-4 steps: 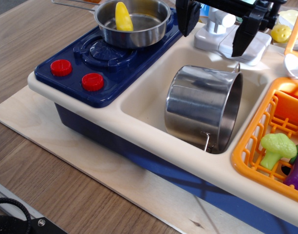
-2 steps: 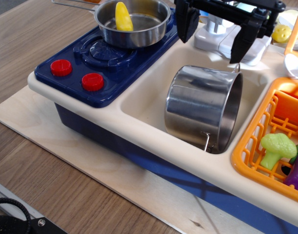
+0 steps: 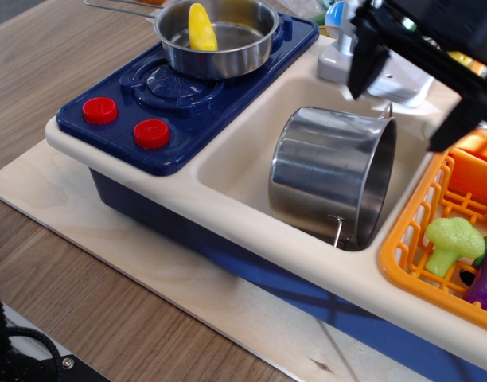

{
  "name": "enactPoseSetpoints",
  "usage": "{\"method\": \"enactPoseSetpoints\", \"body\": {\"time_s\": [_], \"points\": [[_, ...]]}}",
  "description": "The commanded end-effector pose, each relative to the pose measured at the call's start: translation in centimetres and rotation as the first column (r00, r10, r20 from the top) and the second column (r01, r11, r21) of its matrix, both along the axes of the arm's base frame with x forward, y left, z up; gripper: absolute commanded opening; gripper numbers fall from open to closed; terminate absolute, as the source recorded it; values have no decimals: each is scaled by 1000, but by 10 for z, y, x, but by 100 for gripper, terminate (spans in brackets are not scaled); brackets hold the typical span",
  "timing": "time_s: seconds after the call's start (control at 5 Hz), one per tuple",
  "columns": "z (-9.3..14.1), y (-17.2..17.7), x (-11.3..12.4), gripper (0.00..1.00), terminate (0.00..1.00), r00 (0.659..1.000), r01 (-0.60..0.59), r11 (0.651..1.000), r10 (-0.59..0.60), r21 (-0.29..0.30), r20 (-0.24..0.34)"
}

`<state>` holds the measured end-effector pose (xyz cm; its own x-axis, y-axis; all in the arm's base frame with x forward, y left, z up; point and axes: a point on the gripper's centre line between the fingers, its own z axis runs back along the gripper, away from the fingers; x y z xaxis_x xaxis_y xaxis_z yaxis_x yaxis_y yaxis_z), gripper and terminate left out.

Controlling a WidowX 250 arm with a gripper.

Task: Flip pot upright which is in sink

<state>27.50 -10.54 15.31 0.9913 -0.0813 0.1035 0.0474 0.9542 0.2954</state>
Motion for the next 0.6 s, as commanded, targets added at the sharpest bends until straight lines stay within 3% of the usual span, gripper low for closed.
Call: {"method": "enactPoseSetpoints", "body": {"time_s": [0.0, 0.4], "points": [[-8, 0, 8, 100, 0, 999, 0, 993, -5, 122, 41], [-14, 26, 11, 100, 0, 998, 57, 993, -60, 106, 29]]}}
